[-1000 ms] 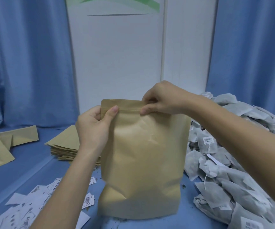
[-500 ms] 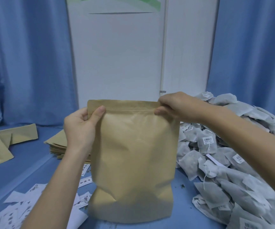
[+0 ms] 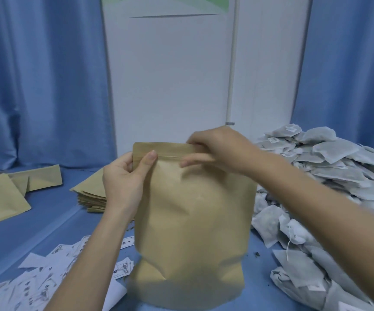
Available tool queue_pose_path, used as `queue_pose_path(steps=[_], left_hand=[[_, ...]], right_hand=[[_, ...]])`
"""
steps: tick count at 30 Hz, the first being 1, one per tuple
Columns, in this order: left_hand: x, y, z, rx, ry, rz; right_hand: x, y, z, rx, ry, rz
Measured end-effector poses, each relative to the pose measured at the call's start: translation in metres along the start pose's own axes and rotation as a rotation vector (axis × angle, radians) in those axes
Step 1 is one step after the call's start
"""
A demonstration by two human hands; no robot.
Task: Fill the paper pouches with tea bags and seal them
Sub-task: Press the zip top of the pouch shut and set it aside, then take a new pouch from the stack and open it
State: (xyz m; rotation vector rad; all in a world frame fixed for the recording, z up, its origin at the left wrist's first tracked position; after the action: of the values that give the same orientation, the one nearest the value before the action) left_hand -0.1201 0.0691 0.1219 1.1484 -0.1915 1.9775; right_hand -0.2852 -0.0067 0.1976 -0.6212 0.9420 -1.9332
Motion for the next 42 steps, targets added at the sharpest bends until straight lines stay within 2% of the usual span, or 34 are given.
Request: queue_pose_path(steps=[2, 6, 11, 14, 16, 21, 23, 24, 25, 28, 29, 30, 33, 37, 40, 42], left_hand=[[0.002, 0.0, -0.001, -0.011, -0.001, -0.019], [0.004, -0.005, -0.002, -0.021, -0.003, -0.033], [-0.001, -0.03, 0.01, 0.035, -0.018, -0.104], [-0.007, -0.029, 0.009, -0.022, -0.046, -0.16], [-0.016, -0.025, 0.005, -0.118, -0.115, -0.189], [-0.063, -0.027, -0.027, -0.478, -0.479, 0.015], [-0.07, -0.026, -0.032, -0.476, -0.499, 0.029], [-0.071, -0.026, -0.03, -0.433, -0.502, 0.005], [-0.07, -0.026, -0.028, -0.386, -0.509, -0.031], [-0.071, -0.024, -0.02, -0.271, -0.558, -0.174], [-0.071, -0.023, -0.018, -0.253, -0.584, -0.211], [-0.071, -0.021, -0.015, -0.246, -0.614, -0.237], [-0.074, -0.016, -0.014, -0.307, -0.751, -0.287], [-0.078, -0.036, -0.015, -0.41, -0.839, -0.594], [-0.087, -0.061, -0.014, -0.271, -0.89, -0.815], [-0.098, -0.077, -0.007, -0.105, -0.896, -0.864]], right_hand=[[-0.019, 0.008, 0.009, 0.084, -0.047, -0.075], [-0.028, 0.011, 0.011, 0.156, -0.129, -0.061], [0.011, -0.009, -0.005, 0.249, 0.031, -0.314], [0.017, -0.011, -0.012, 0.326, 0.037, -0.23], [0.02, -0.012, -0.011, 0.37, 0.077, -0.18], [0.047, -0.008, -0.02, 0.554, 0.327, 0.165], [0.058, 0.006, -0.031, 0.606, 0.463, 0.387], [0.063, 0.016, -0.039, 0.569, 0.539, 0.532], [0.067, 0.03, -0.049, 0.464, 0.61, 0.7], [0.065, 0.08, -0.089, -0.018, 0.665, 1.074], [0.061, 0.094, -0.102, -0.099, 0.675, 1.161], [0.058, 0.104, -0.113, -0.116, 0.698, 1.251], [0.055, 0.123, -0.125, -0.003, 0.772, 1.429], [0.042, 0.141, -0.109, 0.129, 0.884, 1.695], [-0.01, 0.161, -0.019, 0.11, 0.926, 1.723], [-0.08, 0.173, 0.073, -0.001, 0.864, 1.774]])
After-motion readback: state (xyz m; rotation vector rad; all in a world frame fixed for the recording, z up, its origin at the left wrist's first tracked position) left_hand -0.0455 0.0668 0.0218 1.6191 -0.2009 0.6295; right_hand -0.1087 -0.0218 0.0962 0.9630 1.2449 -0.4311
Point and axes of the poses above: each hand's wrist, its own z-axis towards the middle knuckle, its own y-axis out of the palm, x = y × z, the point moved 5 cm from there along z, towards the middle knuckle, and after that the axes turned 4 degrees about x, right-handed, at the moved point
